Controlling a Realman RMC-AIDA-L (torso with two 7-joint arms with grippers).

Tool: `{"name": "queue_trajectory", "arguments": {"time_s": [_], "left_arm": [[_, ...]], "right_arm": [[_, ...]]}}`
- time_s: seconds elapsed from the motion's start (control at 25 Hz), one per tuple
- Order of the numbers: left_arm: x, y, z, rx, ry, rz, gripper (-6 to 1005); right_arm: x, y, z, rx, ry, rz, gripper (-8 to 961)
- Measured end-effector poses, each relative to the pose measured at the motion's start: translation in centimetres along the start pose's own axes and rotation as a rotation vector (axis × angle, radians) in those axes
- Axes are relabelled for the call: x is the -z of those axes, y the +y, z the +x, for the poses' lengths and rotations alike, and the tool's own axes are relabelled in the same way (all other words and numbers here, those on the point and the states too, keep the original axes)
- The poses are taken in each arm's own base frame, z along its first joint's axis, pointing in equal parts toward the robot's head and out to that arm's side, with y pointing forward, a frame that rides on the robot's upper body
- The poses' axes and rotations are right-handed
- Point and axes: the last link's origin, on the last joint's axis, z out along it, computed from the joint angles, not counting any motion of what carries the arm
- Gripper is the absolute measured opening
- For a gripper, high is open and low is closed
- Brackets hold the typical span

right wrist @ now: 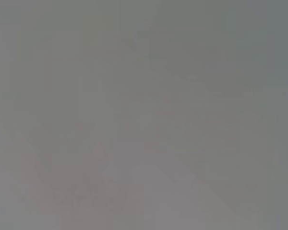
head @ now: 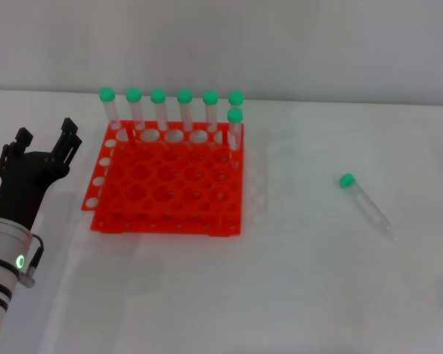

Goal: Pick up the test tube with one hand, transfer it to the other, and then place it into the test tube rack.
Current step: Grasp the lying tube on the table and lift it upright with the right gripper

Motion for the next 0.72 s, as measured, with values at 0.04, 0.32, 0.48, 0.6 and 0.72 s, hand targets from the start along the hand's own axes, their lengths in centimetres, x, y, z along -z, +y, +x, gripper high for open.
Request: {"name": "queue_trajectory", "arguments": {"time_s": [0.04, 0.32, 0.48, 0.6, 0.72], "left_arm": [[0.0, 0.0, 0.0, 0.000, 0.000, 0.000, 864], [0.1, -0.3, 0.0, -0.013, -0.005, 0.005, 864], [0.2, -0.4, 0.0, -0.015, -0.005, 0.008, 863], [0.2, -0.6, 0.0, -0.015, -0.003, 0.016, 860], [0.3, -0.8, 0.0, -0.012, -0.002, 0.024, 859]], "right_arm": [[0.0, 0.0, 0.0, 0.000, 0.001, 0.000, 868], [0.2, 0.1, 0.2, -0.008, 0.009, 0.000, 868], [0.0, 0.3, 0.2, -0.009, 0.007, -0.003, 869], [-0.8, 0.8, -0.4, -0.036, -0.001, -0.060, 869], [-2.4, 1.3, -1.5, -0.093, 0.008, -0.172, 869]]}}
